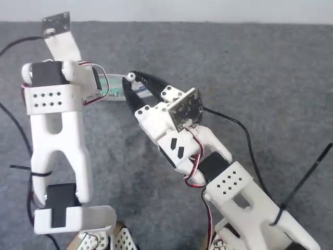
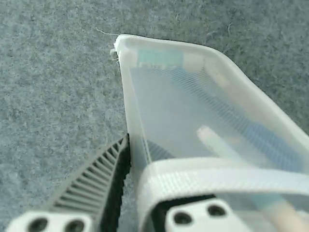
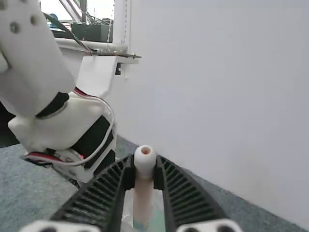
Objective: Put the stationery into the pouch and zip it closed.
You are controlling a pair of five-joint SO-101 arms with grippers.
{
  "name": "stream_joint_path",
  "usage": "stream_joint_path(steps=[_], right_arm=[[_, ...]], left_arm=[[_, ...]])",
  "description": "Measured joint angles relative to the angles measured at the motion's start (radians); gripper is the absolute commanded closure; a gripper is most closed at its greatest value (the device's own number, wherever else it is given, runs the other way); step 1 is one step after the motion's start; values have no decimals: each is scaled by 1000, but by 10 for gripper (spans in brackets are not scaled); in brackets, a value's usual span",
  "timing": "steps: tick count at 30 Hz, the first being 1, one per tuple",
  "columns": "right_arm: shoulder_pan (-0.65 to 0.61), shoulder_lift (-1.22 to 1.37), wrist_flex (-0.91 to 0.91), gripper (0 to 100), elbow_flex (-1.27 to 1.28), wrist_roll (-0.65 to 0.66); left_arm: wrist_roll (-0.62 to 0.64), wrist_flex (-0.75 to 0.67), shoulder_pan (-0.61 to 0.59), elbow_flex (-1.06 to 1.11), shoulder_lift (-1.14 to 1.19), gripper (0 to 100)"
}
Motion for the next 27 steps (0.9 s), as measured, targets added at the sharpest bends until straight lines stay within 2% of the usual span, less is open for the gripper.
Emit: stream_joint_path(steps=[3,5,15,27], right_arm=[[0,0,29,821,0,0],[-2,0,52,791,0,0],[0,-57,103,850,0,2],[3,-170,554,850,-68,-17]], left_arm=[[0,0,0,0,0,991],[0,0,0,0,0,991],[0,-2,-2,20,-6,991],[0,-18,-2,34,-11,991]])
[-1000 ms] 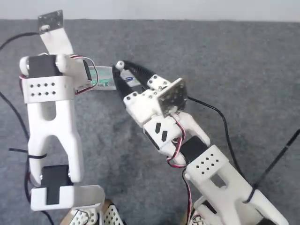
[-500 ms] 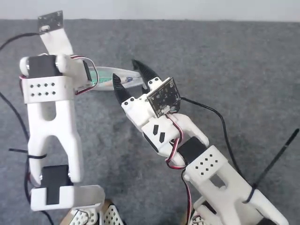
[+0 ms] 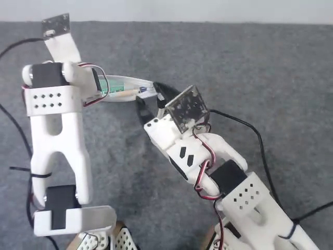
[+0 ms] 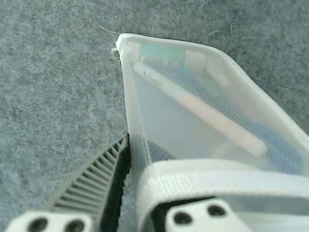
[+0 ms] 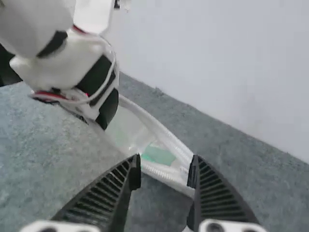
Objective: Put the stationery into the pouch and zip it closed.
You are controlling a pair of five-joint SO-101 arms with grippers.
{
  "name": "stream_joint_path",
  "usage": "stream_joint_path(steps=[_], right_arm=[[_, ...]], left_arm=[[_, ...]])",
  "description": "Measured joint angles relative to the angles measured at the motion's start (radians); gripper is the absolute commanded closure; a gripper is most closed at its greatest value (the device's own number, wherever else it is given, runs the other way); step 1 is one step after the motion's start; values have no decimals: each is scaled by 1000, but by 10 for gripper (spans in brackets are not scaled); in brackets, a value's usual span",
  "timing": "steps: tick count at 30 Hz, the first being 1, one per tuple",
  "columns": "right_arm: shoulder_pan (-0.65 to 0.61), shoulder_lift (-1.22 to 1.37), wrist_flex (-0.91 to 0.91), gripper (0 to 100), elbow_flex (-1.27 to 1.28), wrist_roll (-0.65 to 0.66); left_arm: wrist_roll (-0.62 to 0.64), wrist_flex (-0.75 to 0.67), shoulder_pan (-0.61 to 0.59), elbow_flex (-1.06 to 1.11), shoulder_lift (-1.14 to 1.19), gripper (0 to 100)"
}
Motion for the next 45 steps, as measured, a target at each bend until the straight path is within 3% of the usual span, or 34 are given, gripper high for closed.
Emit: stream_joint_path(steps=[6,14,23,39,45], right_arm=[[0,0,166,850,0,-138],[8,6,187,848,8,-149],[123,264,-5,849,15,-130],[124,491,-239,851,15,-127],[127,512,-259,851,15,-64]], left_arm=[[0,0,0,0,0,991],[0,-9,0,0,0,991],[0,-9,0,0,0,991],[0,-9,0,0,0,991],[0,-9,0,2,0,991]])
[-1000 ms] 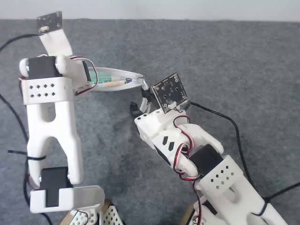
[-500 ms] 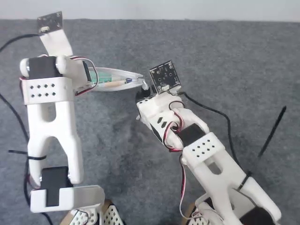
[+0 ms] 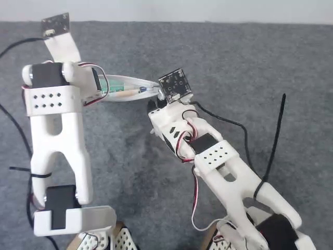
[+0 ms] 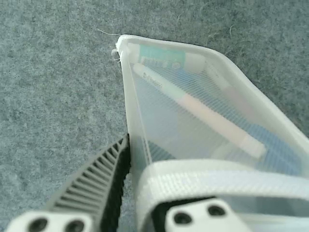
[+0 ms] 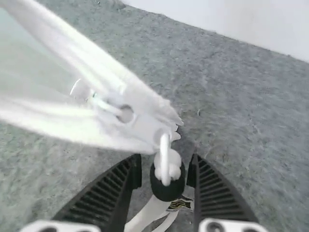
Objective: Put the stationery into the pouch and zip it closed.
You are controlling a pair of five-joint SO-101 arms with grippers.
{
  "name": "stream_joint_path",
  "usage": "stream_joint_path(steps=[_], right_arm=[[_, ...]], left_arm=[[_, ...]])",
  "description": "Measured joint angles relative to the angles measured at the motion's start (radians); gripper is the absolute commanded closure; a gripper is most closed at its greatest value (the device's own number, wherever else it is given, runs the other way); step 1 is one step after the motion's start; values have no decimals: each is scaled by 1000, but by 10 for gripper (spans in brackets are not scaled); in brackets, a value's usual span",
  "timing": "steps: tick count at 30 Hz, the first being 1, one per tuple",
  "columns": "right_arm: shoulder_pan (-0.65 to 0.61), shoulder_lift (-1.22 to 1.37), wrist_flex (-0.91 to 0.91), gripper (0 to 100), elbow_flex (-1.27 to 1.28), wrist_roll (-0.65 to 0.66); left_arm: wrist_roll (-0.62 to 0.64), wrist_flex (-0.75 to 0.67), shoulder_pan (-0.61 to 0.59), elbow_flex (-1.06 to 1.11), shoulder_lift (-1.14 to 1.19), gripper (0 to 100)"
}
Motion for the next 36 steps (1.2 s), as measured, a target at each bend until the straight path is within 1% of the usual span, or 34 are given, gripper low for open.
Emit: stream_joint_path(steps=[2,7,13,15,18,22,25,31,36], right_arm=[[8,0,0,859,0,5],[8,0,0,950,0,6],[11,0,0,965,0,9],[11,0,0,987,0,11],[11,-21,0,992,37,63],[11,-129,0,993,126,184],[11,-207,0,993,173,252],[8,-301,0,993,212,287],[8,-344,0,993,244,348]], left_arm=[[0,0,0,0,0,991],[0,0,0,0,0,991],[0,0,0,0,0,991],[0,0,0,0,0,991],[0,0,0,0,0,991],[0,0,0,0,0,991],[0,0,0,0,0,991],[0,0,0,0,0,991],[0,-9,0,0,0,991]])
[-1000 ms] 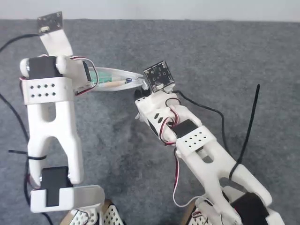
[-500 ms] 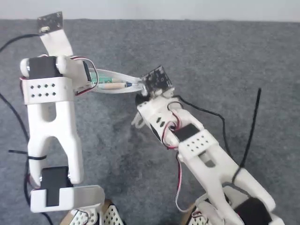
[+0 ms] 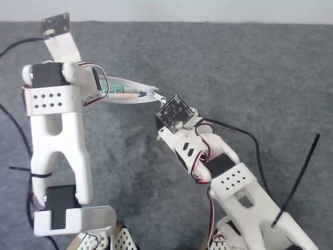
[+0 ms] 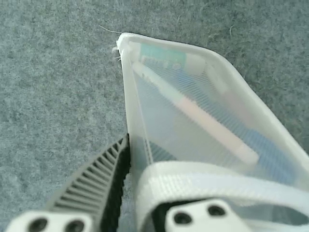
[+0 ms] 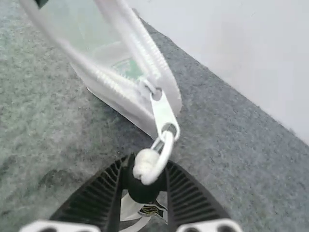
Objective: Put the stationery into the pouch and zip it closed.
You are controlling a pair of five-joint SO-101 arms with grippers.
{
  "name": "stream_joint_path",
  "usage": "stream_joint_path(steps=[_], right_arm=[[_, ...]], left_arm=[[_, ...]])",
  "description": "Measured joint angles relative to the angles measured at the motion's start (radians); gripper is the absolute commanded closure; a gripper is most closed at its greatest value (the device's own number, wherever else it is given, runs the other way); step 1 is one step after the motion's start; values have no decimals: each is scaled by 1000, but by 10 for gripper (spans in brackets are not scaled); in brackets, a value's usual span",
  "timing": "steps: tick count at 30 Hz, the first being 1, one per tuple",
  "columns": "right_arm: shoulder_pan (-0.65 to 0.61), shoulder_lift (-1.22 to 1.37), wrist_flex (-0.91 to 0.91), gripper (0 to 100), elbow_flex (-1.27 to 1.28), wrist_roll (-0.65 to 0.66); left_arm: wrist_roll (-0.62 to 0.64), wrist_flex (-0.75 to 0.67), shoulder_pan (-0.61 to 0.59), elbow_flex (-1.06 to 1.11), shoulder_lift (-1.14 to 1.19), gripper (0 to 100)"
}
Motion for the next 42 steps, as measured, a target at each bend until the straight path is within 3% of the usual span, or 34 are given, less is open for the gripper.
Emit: stream_joint_path(steps=[3,9,26,42], right_arm=[[0,-6,11,984,0,0],[0,6,12,850,0,-75],[0,201,-198,857,0,-138],[0,201,-207,857,0,-138]], left_arm=[[0,0,0,0,0,991],[0,-3,0,0,0,991],[0,-3,0,0,0,991],[0,-18,0,28,-8,991]])
